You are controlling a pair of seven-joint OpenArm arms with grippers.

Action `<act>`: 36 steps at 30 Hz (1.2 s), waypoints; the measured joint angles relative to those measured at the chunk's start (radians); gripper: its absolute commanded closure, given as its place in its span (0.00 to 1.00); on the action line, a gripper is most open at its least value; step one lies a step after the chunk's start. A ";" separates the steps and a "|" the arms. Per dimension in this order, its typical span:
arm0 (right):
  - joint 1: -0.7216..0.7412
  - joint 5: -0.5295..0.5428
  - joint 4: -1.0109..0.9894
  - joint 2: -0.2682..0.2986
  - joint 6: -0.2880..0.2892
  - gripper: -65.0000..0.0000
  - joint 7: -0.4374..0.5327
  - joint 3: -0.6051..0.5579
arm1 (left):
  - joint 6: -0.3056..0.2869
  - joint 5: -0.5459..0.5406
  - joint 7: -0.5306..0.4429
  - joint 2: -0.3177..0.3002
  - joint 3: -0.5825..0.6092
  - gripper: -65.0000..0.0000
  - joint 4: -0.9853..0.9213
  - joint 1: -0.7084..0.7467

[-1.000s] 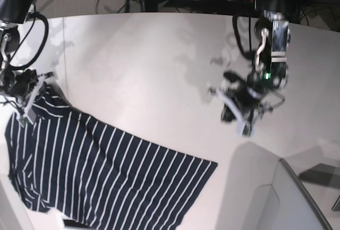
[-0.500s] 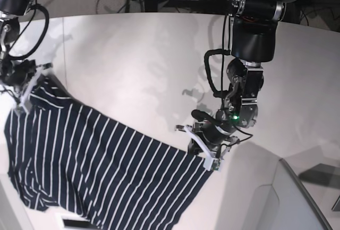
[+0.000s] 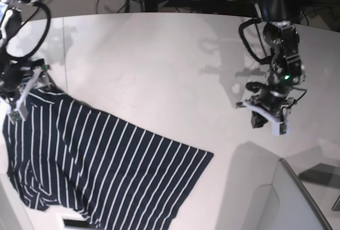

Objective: Layout the t-shirt on the table in an organized manner, then fold the t-shirt properly
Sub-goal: 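Lift the shirt with both grippers and swing it across the table, then lower the right gripper onto the shirt body and grasp the fabric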

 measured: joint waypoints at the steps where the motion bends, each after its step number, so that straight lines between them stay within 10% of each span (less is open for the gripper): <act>1: 0.001 -0.004 0.030 -0.016 0.001 0.29 0.000 -0.017 | -0.005 -0.002 0.000 -0.009 -0.014 1.00 0.037 0.030; 7: 0.080 -0.008 0.042 -0.012 0.000 0.36 0.011 -0.332 | 0.008 0.002 -0.004 -0.031 -0.095 1.00 0.207 0.219; 13: 0.283 0.002 -0.249 -0.032 0.000 1.00 0.196 -0.649 | -0.001 0.001 -0.002 -0.023 -0.108 1.00 0.315 0.354; 30: 0.666 -0.001 -1.218 -0.161 -0.008 0.99 0.766 -0.635 | -0.002 -0.002 -0.003 -0.021 -0.103 1.00 0.354 0.402; 36: 0.707 -0.008 -1.371 -0.152 -0.227 1.00 0.966 -0.641 | -0.002 -0.002 -0.003 -0.021 -0.105 1.00 0.354 0.403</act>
